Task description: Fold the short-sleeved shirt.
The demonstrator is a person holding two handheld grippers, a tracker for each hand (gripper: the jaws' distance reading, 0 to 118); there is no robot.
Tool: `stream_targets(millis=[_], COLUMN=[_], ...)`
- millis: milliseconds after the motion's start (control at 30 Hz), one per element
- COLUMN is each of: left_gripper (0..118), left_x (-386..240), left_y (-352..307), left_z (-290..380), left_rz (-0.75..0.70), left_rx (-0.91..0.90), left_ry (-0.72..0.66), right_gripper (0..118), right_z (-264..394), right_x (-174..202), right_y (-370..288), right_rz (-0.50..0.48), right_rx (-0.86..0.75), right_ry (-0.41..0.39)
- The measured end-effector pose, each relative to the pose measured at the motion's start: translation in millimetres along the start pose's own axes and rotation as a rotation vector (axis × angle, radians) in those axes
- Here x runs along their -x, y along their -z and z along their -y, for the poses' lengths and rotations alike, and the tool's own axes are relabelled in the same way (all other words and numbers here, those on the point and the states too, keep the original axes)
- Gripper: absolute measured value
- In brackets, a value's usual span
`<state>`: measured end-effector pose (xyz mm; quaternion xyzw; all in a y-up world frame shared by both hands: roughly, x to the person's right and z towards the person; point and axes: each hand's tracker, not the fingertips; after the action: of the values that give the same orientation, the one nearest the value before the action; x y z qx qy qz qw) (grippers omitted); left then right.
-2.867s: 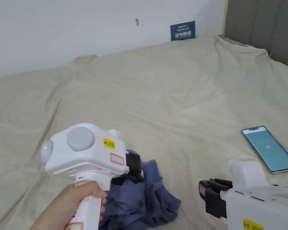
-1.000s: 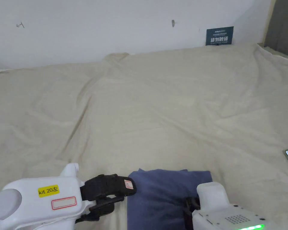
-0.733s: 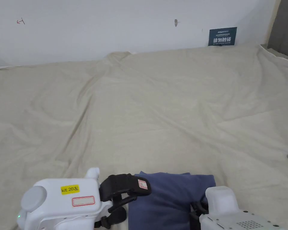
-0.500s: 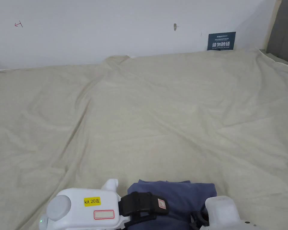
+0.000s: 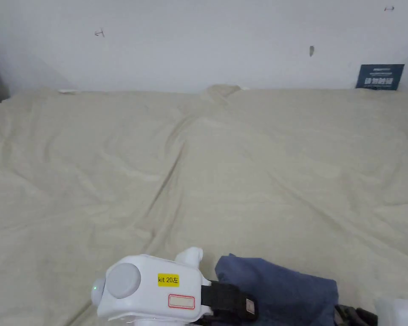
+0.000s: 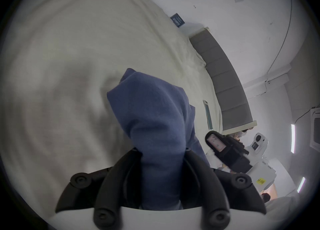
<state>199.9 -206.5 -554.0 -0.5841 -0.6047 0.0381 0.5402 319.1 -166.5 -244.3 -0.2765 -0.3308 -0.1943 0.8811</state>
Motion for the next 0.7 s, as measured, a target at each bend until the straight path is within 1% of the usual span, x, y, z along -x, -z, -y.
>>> stream_targets(millis=[33,67,167,233,300,367,433,500,533,667,700], left_gripper=[28,28,28,28,28,28,28,28,28,28,28], left_x=[9.1,18.8,45.7,66.3,86.7,111.8,137.2,160.7,174.5,212.9,222.3], left_y=[-13.8,-30.1,-85.1,-126.0,-166.3,-208.0,-244.1,-278.4,-297.8,-349.2,-356.9], left_z=[-1.3,-2.0,-6.1,-10.8,-17.6,-24.0,-33.0,-41.1,-49.1,-67.9,-73.5], left_rz=[-0.02,-0.043,-0.123,-0.192,-0.269,-0.344,-0.413,-0.515,-0.604,-0.862,-0.918], left_rx=[-0.015,-0.026,-0.08,-0.13,-0.18,-0.218,-0.238,-0.27,-0.278,-0.311,-0.295], left_ry=[-0.017,-0.029,-0.025,-0.041,-0.049,-0.051,-0.09,-0.122,-0.112,-0.154,-0.137], right_gripper=[0,0,0,0,0,0,0,0,0,0,0], right_z=[-2.9,-5.7,-10.7,-11.9,-12.4,-15.2,-16.2,-18.8,-20.7,-25.0,-25.3], right_x=[6.6,16.2,45.7,67.4,86.9,106.3,121.6,131.6,136.3,151.9,153.9], right_y=[-2.5,-3.6,-2.2,2.2,7.3,12.0,12.8,16.3,19.1,27.4,30.2], right_rz=[-0.007,0.008,0.027,0.002,-0.012,-0.047,-0.06,-0.049,-0.05,-0.018,-0.016], right_rx=[-0.021,-0.046,-0.08,-0.093,-0.097,-0.096,-0.1,-0.091,-0.086,-0.069,-0.062], right_ry=[-0.004,-0.012,-0.043,-0.067,-0.068,-0.074,-0.107,-0.137,-0.15,-0.178,-0.183])
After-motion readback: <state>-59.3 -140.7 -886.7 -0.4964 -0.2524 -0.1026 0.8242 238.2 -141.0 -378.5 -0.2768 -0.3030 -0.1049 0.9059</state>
